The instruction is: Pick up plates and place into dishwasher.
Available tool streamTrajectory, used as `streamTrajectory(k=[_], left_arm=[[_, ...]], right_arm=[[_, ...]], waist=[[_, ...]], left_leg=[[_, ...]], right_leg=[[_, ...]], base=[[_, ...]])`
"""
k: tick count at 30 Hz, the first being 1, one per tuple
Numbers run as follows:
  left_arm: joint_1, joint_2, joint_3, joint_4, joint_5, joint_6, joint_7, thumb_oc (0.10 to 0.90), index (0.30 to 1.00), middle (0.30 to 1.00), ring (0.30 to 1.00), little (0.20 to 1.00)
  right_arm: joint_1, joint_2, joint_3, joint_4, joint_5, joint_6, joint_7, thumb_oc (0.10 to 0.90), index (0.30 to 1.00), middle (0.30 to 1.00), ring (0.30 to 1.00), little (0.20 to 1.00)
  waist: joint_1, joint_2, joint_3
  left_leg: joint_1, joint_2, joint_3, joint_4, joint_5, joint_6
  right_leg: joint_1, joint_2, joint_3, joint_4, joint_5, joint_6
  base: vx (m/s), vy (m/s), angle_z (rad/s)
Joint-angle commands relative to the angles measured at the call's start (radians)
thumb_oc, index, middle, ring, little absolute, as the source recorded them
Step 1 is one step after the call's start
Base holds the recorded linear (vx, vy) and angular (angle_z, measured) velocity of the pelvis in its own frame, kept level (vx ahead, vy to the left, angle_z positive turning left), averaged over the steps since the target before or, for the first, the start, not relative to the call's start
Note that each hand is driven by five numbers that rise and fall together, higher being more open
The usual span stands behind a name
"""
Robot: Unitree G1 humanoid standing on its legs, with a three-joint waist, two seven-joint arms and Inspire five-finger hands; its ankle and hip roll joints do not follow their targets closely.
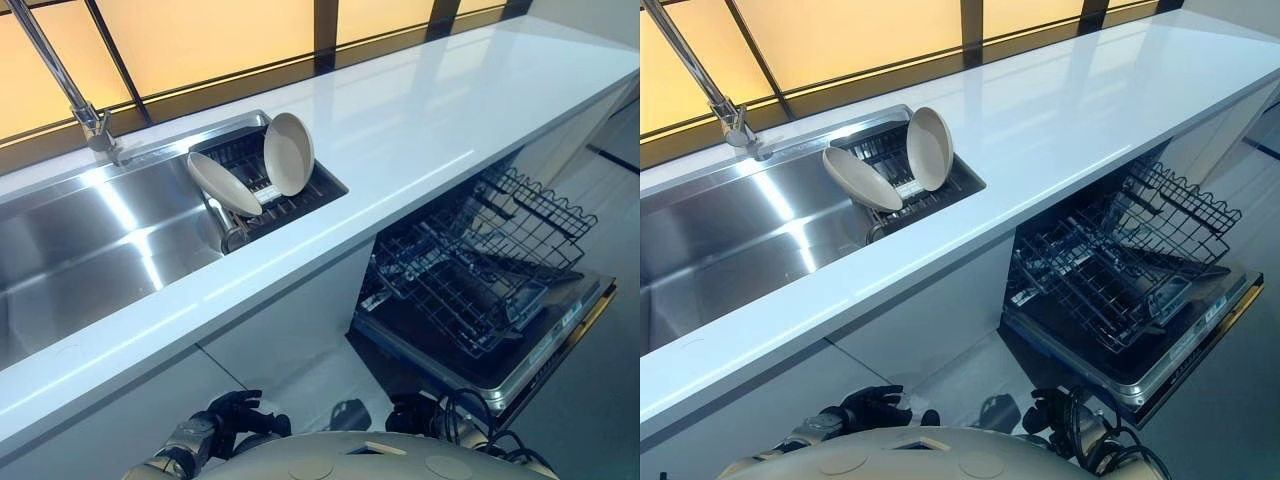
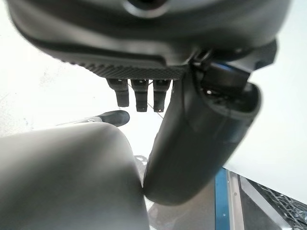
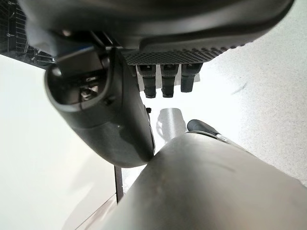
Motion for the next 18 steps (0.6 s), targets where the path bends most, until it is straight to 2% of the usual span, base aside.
streamTrajectory(k=[1, 18], left_arm=[[-0.030, -0.032, -0.002, 0.050, 0.001, -0.006, -0.029, 0.800, 0.900, 0.900, 0.900, 0.900], [-0.036, -0.030, -0.009, 0.060, 0.019, -0.020, -0.028, 0.800, 0.900, 0.900, 0.900, 0.900]], right_arm=[[-0.006, -0.009, 0.059, -0.005, -0.039, 0.013, 0.026, 0.800, 0.900, 0.900, 0.900, 0.900], [-0.004, -0.012, 0.051, 0.010, -0.037, 0.001, 0.027, 0.800, 0.900, 0.900, 0.900, 0.900]], waist=[[0.003, 0.004, 0.033], [0.008, 0.004, 0.038]], left_leg=[[0.064, -0.059, 0.125, 0.006, -0.117, 0.055], [0.057, -0.061, 0.121, 0.006, -0.114, 0.056]], right_leg=[[-0.084, 0.049, 0.012, 0.036, 0.059, 0.002], [-0.086, 0.043, 0.005, 0.036, 0.061, 0.003]], base=[[0.00, 0.000, 0.00], [0.00, -0.001, -0.01]])
